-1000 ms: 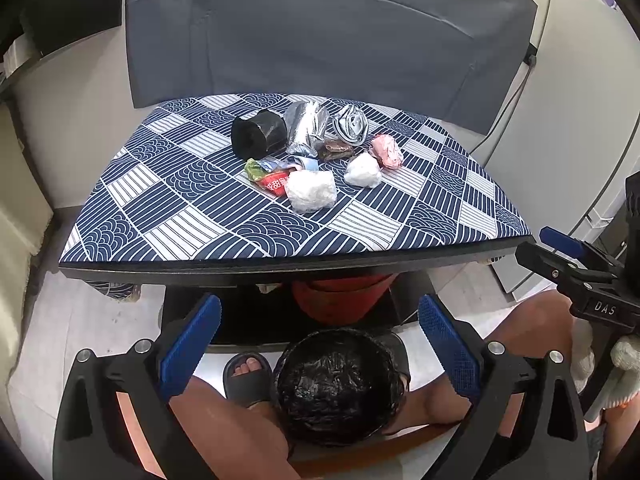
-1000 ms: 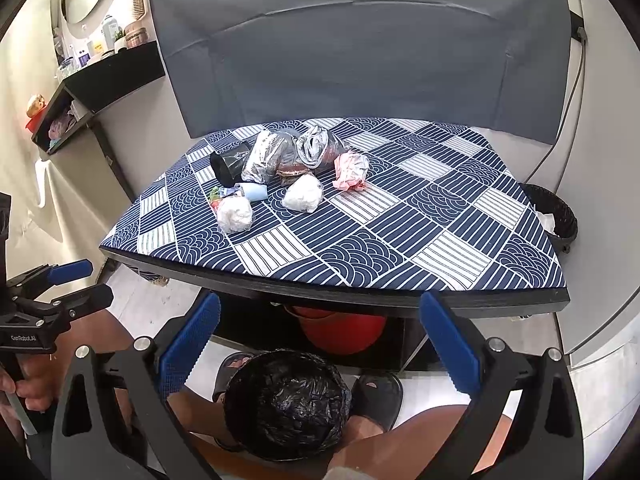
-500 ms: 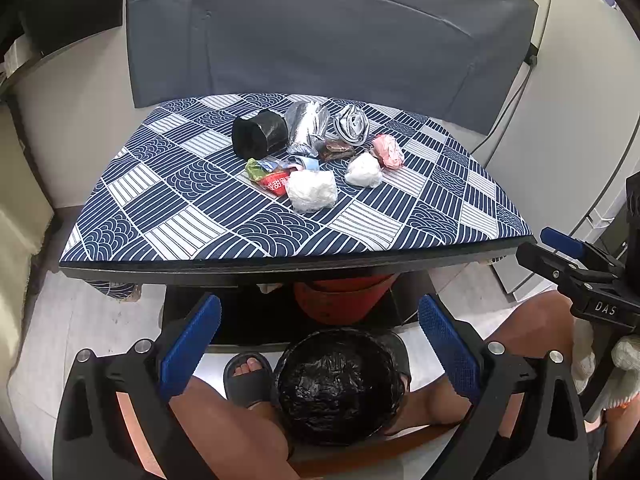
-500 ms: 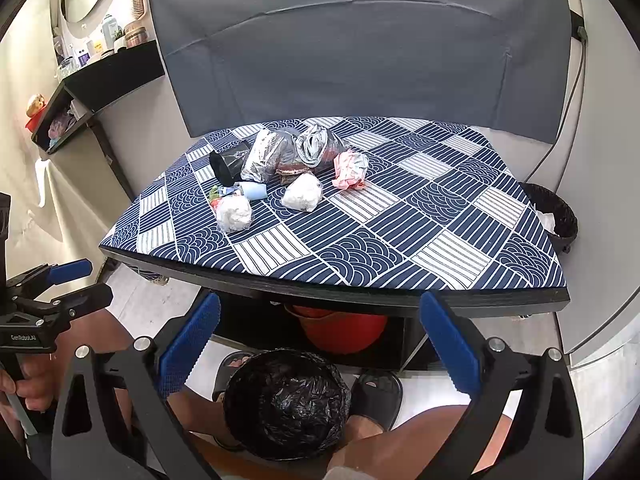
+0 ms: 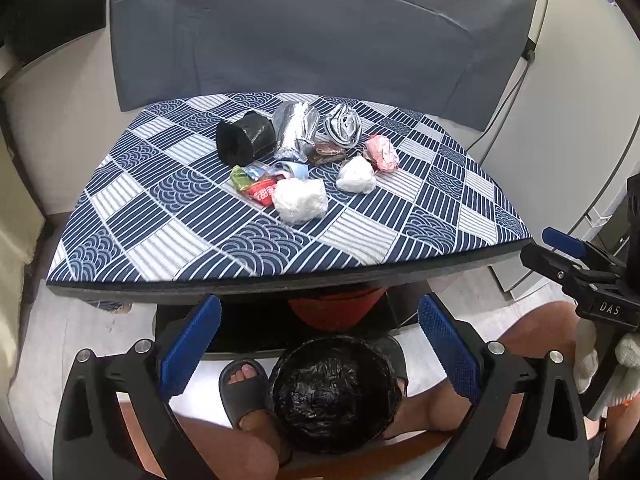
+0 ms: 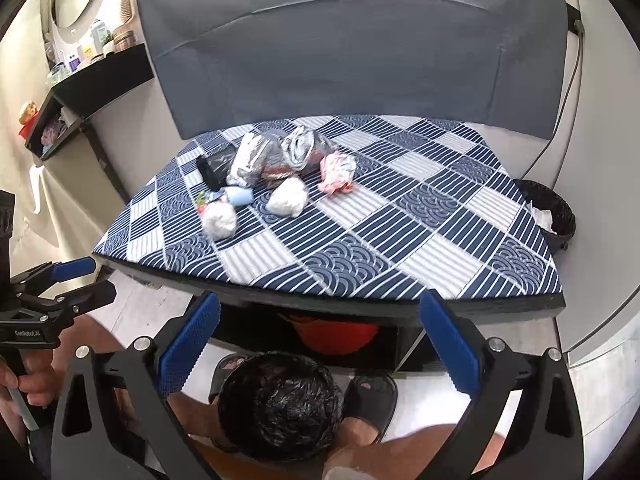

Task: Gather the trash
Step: 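Reach the right tool to the pink wrapper while the left tool reaches the clear tissue bag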

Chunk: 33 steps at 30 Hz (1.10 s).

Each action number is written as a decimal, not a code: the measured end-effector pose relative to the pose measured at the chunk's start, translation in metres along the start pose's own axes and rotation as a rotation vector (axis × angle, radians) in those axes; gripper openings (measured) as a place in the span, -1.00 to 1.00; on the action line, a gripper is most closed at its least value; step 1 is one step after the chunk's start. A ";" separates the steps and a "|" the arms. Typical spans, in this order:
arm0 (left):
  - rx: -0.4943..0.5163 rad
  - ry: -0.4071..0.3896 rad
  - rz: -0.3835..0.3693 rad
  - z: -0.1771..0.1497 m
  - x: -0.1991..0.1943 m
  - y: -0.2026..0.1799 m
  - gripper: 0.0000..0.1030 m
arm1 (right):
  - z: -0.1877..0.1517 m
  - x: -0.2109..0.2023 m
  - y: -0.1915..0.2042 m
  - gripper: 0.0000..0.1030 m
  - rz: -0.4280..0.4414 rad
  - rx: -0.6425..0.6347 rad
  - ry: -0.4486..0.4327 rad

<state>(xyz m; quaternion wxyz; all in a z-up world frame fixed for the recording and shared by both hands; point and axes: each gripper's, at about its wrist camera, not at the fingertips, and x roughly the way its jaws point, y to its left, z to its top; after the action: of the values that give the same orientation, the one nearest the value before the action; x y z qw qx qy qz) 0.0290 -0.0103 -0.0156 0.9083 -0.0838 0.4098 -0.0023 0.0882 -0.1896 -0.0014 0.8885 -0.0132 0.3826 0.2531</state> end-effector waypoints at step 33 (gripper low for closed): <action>-0.015 0.091 0.022 0.089 0.125 0.009 0.87 | 0.108 0.142 -0.034 0.93 0.057 -0.014 0.044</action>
<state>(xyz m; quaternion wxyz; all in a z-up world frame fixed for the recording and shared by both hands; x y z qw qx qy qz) 0.1782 0.0029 -0.0523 0.8882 -0.0858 0.4514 0.0072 0.2583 -0.1335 -0.0284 0.8721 -0.0142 0.4005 0.2807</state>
